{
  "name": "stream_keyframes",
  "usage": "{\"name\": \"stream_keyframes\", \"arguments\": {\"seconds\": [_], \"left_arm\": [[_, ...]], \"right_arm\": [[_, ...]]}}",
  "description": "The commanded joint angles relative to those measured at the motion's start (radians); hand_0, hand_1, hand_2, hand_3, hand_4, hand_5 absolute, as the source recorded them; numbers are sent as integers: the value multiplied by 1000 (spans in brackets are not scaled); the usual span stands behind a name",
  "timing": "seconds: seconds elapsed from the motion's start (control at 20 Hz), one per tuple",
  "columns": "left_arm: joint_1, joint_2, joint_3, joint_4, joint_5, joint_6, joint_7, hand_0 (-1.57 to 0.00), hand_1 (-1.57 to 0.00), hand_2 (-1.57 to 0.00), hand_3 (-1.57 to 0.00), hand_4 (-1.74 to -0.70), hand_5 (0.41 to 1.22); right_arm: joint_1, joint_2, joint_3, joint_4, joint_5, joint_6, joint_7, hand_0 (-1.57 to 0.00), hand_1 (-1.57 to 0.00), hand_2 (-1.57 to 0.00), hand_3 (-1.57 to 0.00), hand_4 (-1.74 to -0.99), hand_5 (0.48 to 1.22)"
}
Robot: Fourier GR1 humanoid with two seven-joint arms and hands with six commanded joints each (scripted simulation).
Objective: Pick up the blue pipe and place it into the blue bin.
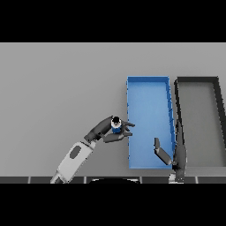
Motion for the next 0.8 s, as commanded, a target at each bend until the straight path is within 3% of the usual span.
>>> {"name": "stream_keyframes", "arguments": {"seconds": [0.0,0.15,0.3,0.55,0.75], "left_arm": [[10,-6,-4,-1,-5,-3,-9,-1571,-1571,-1571,-1571,-1467,1221],[-3,-17,13,-20,1,-21,14,-1571,-1571,-1571,-1571,-1467,1221],[3,-20,22,-10,-16,-34,18,-1571,-1571,-1571,-1571,-1467,1221],[5,-34,32,-12,-45,-46,21,-1571,-1571,-1571,-1571,-1467,1221],[-5,-51,50,5,-56,-61,20,-1571,-1571,-1571,-1571,-1467,1221]], "right_arm": [[9,-21,13,-45,-63,66,21,1,-22,-89,-1,-1202,624],[-56,-100,20,-98,-176,201,227,1,-23,-118,-1,-1224,600],[-178,-157,35,-123,-241,286,369,1,-11,-106,0,-1247,568],[-390,-221,94,-153,-248,348,540,1,-3,-66,1,-1291,558],[-550,-204,153,-104,-263,381,620,1,-1,-42,1,-1300,560]]}}
